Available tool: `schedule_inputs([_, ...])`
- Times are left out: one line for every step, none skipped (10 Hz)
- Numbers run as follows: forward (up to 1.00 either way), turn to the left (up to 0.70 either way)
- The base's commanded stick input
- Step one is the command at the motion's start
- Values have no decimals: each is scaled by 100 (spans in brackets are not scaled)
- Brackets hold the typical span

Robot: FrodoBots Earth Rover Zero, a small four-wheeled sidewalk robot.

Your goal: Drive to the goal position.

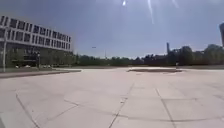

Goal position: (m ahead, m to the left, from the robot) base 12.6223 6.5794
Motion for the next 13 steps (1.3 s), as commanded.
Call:
schedule_inputs([85,-2])
schedule_inputs([85,0])
schedule_inputs([85,0])
schedule_inputs([85,-1])
schedule_inputs([85,-2])
schedule_inputs([85,-1])
schedule_inputs([85,0])
schedule_inputs([85,0])
schedule_inputs([85,8])
schedule_inputs([85,31])
schedule_inputs([85,32])
schedule_inputs([85,21])
schedule_inputs([85,2])
